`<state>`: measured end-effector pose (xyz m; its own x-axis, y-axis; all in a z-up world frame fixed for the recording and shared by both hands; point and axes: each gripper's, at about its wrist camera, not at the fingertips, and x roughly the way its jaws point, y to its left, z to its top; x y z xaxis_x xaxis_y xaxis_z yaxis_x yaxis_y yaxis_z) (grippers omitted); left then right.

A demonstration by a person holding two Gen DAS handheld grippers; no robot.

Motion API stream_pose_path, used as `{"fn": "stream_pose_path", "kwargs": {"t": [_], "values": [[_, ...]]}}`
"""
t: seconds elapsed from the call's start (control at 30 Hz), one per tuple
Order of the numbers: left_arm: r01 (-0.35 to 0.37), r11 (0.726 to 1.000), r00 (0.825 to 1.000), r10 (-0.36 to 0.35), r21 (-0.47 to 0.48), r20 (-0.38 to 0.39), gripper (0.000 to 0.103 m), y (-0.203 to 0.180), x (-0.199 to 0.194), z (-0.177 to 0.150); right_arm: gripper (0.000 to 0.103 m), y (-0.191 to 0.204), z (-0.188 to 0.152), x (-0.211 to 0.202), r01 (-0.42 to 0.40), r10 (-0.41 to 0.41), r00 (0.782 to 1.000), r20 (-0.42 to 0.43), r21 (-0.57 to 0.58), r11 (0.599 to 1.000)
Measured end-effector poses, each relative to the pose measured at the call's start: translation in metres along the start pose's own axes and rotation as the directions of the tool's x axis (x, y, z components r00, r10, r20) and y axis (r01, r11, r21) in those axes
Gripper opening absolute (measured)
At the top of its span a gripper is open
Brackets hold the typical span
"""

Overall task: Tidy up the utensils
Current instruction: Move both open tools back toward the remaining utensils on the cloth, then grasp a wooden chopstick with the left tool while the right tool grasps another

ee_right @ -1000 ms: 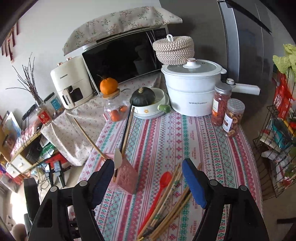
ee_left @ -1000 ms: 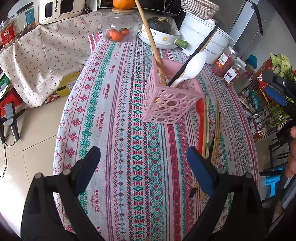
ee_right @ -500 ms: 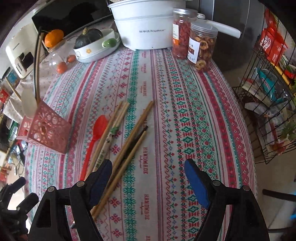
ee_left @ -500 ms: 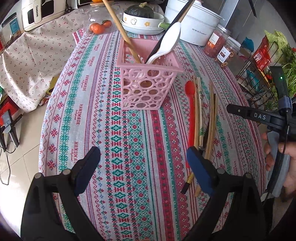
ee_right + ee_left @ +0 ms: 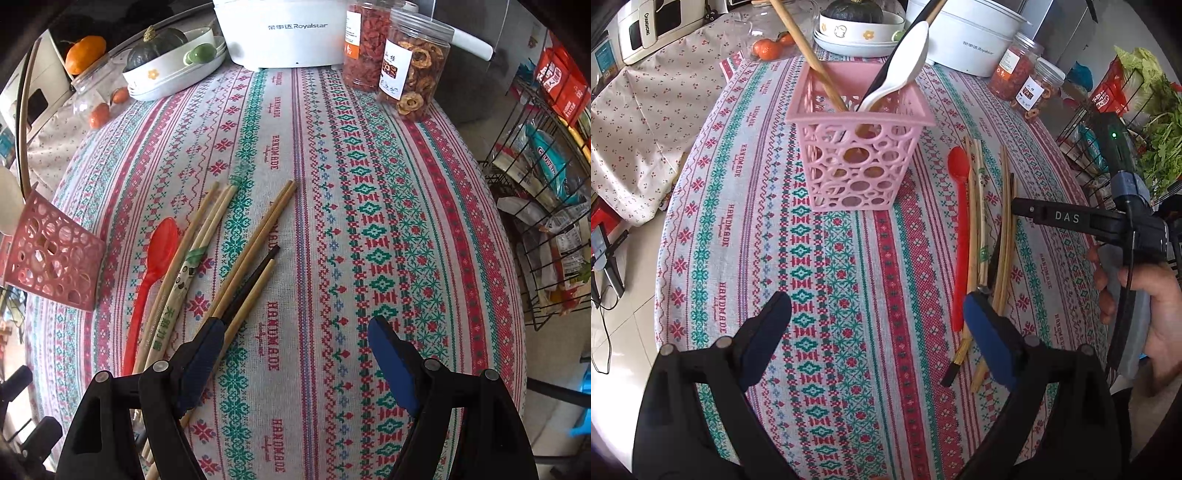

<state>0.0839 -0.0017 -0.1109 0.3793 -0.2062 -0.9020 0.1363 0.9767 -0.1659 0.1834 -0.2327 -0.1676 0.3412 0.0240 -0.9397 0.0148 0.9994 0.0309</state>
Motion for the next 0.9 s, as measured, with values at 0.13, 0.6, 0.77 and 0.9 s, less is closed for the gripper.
{"fn": "stream_pose_path", "kwargs": {"t": [0.13, 0.6, 0.77, 0.9], "values": [[0.001, 1.0, 1.0, -0.001, -0.007, 0.002, 0.094, 0.001, 0.0, 0.0, 0.082, 0.008, -0.001, 0.005, 0.051, -0.05, 0.999, 0.018, -0.032, 0.998], [0.029, 0.999, 0.999, -0.029, 0.014, 0.014, 0.094, 0.001, -0.005, -0.002, 0.018, 0.029, -0.016, -0.006, -0.009, 0.01, 1.0, 0.011, -0.094, 0.996], [0.063, 0.997, 0.998, -0.063, 0.038, 0.009, 0.094, -0.003, -0.006, -0.005, 0.006, 0.009, -0.018, -0.007, -0.11, 0.11, 0.994, -0.021, -0.007, 0.994], [0.075, 0.995, 0.997, -0.077, 0.068, 0.027, 0.094, -0.01, -0.01, -0.007, 0.006, -0.017, -0.019, -0.013, -0.167, 0.169, 0.986, -0.013, 0.085, 0.982]]}}
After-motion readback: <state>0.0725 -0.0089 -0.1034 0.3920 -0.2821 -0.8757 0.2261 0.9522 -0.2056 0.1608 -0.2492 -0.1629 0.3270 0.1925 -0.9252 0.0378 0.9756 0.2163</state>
